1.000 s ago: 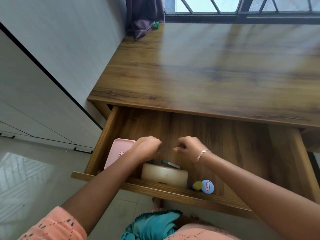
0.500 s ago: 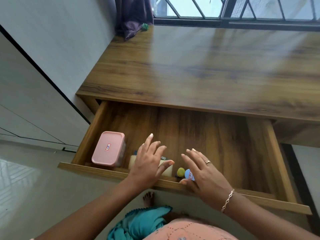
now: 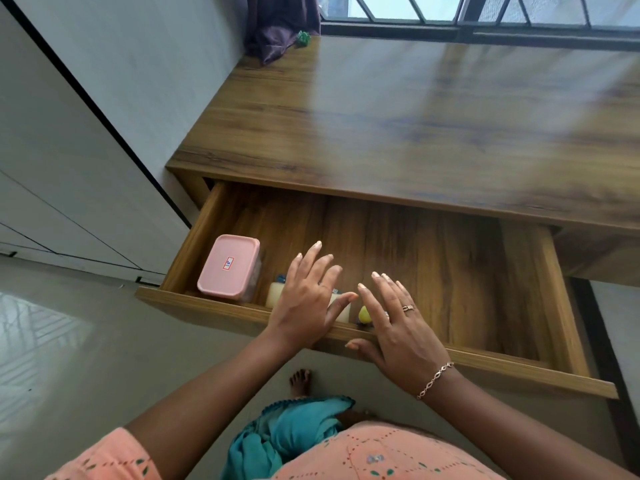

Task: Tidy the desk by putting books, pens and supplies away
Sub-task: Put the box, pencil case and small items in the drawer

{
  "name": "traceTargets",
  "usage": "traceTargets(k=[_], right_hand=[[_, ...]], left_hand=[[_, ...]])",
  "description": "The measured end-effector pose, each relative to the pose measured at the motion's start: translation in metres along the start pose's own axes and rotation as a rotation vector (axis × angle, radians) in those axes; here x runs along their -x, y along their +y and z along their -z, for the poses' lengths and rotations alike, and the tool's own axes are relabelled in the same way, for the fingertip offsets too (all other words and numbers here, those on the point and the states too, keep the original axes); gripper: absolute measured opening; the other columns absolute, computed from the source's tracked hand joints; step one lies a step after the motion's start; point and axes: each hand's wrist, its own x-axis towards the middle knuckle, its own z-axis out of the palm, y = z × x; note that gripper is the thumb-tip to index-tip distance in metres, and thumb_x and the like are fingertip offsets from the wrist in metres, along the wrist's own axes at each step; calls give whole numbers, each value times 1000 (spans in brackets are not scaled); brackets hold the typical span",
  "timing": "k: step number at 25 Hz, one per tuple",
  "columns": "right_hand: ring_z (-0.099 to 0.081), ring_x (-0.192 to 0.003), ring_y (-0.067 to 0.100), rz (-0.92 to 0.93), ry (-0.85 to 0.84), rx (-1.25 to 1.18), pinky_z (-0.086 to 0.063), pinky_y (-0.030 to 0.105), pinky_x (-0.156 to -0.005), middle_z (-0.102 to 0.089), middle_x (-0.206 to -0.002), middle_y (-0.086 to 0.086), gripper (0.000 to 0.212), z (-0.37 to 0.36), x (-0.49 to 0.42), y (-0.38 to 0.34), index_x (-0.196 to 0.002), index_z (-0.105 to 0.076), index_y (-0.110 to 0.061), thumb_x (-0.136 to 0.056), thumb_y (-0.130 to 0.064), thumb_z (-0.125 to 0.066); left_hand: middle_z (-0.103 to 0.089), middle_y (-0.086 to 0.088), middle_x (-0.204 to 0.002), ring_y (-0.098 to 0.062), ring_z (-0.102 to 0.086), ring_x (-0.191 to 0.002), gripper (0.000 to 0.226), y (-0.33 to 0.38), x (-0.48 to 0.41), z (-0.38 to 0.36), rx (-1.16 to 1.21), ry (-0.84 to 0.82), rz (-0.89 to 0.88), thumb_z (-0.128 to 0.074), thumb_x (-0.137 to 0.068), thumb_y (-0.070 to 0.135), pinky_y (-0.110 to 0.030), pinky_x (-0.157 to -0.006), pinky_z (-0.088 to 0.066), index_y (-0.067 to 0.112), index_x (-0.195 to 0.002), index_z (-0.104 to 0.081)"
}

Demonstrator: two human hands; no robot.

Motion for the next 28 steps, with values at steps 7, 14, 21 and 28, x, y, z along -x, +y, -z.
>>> traceTargets(k=[7, 14, 21, 28], right_hand=[[-39, -133, 33, 51, 51, 57, -26, 45, -108, -42, -142, 19, 69, -6, -27, 17, -136, -36, -9, -92, -60, -17], [-11, -142, 28, 40, 13, 105, -5, 38, -116, -31, -148, 20, 84, -10, -64, 41, -140, -26, -3, -86, -67, -24], [7, -144, 27, -34, 36, 144, -6, 47, -115, -27, -151, 17, 89, -16, -105, 66, -142, -23, -3, -85, -70, -10], [0, -142, 32, -94, 67, 179, -14, 53, -109, -27, -150, 19, 97, -18, -142, 87, -142, -20, -4, -74, -73, -29]], left_hand=[[-55, -13, -134, -26, -37, -133, 69, -6, -28, -4, 141, 140, -101, -21, -95, 56, -46, -107, -27, 6, -124, -58], [-33, -14, -150, -26, -19, -143, 90, -20, -68, -9, 61, 21, -268, -16, -86, 73, -42, -117, -12, 4, -142, -34], [-34, -14, -150, -26, -19, -142, 104, -33, -116, -19, -86, -28, -283, -19, -75, 84, -46, -113, -15, 5, -141, -34], [-46, -12, -142, -27, -40, -135, 104, -44, -158, -30, -149, -10, -251, -17, -74, 84, -57, -109, -29, 5, -134, -47]])
